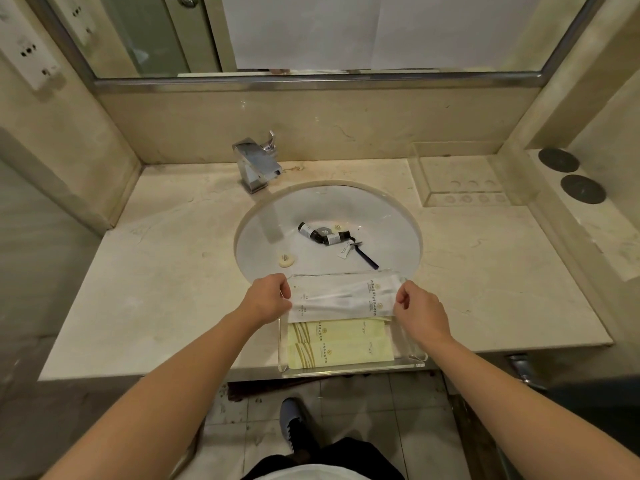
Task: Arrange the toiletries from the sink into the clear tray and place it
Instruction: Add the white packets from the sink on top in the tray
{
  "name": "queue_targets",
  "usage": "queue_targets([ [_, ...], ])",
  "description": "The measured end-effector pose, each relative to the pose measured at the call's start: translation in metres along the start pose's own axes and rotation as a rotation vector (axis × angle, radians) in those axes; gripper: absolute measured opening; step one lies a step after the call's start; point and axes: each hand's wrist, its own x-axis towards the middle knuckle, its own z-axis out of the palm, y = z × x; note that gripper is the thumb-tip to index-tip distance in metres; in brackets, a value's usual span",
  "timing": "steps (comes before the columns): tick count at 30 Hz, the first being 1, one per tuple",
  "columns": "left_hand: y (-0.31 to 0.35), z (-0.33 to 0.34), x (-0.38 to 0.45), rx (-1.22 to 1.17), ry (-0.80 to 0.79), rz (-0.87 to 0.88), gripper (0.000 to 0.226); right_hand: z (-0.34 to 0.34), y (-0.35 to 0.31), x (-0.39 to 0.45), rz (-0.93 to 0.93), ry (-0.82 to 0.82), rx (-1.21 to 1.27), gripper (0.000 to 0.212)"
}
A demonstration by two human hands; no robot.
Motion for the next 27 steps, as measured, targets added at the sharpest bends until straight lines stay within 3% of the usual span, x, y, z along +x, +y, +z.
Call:
queue_targets([
  [7,-0.0078,0.0020,0.0021,-0.026,-0.020,-0.014,0.015,0.0026,-0.0014,0.0014,-0.059,-0.007,-0.192,0.008],
  [18,-0.0100,-0.0001,0.0017,-0.123,-0.060,-0.034,0.031,-0.0002,0.0027,-0.0001,-0.122,-0.007,-0.170,0.007],
  [27,-0.0101,0.0026,-0.0032,-0.040,0.009,0.065,0.017,0.0027,0.0004,-0.0047,-0.247,-0.121,-0.248,0.040],
])
